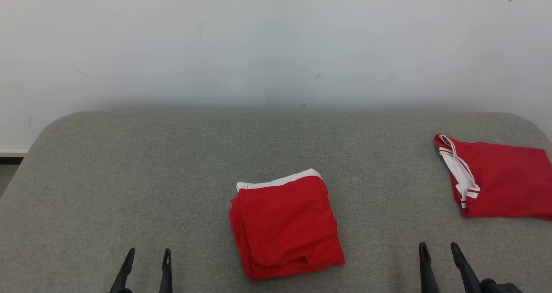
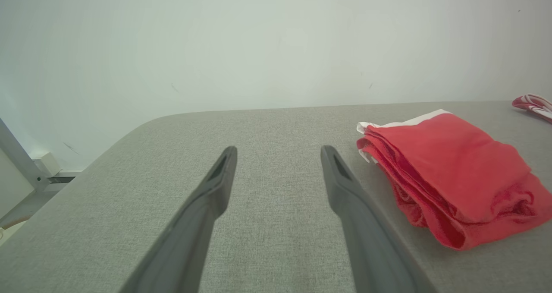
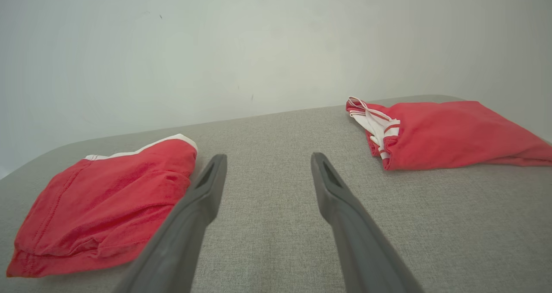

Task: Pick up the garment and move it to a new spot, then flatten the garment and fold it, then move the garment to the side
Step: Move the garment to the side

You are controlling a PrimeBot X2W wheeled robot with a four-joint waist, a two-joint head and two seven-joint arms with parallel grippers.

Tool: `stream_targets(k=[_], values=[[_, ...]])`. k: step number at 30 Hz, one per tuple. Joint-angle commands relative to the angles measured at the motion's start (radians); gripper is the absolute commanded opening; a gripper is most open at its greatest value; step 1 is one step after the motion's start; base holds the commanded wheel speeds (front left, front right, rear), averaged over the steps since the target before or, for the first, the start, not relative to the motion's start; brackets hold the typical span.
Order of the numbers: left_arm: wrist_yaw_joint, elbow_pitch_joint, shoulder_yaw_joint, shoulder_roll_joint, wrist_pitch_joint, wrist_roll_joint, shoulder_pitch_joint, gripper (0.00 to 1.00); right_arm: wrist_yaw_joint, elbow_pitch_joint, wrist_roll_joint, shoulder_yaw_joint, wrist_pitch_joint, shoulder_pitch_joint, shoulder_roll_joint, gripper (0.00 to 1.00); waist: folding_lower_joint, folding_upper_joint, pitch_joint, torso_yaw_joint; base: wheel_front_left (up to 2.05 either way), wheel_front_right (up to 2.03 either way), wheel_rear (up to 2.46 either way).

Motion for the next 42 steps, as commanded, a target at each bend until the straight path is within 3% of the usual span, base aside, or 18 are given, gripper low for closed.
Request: stream_targets(k=[1,42], values=[[0.002,-0.003,0.000,-0.002,-0.002,0.006,0.021,1.00,-0.003,0.001,-0.006,-0.002,0.000,-0.001,0.000,1.00,-0.0001,0.0000,-0.001,-0.002,0.00,0.00,0.00],[0.003,0.007,-0.008,0.014,-0.002,0.007,0.013,1.00,-0.003,0.020,0.008,0.000,0.000,-0.004,0.000,1.00,-0.0001,0.0000,0.006,0.006,0.00,0.00,0.00]])
